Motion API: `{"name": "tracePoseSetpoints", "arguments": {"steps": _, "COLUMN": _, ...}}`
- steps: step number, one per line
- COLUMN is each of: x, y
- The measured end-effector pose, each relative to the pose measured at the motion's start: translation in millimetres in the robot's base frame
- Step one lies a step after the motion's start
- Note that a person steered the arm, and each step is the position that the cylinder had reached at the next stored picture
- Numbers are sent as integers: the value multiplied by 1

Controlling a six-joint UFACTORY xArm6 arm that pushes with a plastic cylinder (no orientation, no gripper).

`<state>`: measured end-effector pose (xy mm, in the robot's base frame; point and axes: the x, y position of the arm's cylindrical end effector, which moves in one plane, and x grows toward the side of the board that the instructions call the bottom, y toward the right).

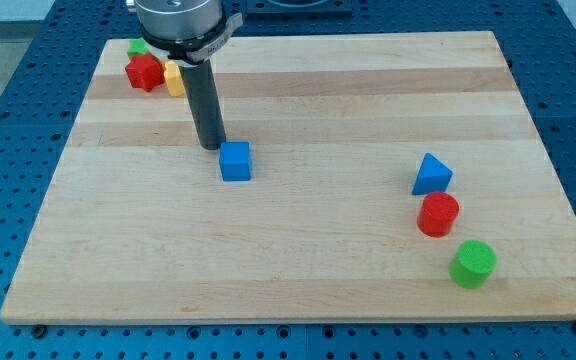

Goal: Move the blue cube towards the bottom left of the board

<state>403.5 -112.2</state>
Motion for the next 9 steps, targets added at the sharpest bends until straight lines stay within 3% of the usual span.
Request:
{"name": "tracePoseSetpoints", "arguments": {"steps": 3, "x": 3, "y": 28}}
{"name": "tracePoseSetpoints", "arguments": {"steps": 7, "x": 88, "y": 51}}
{"name": "tracePoseSetpoints", "arguments": {"steps": 9, "x": 101, "y": 57}}
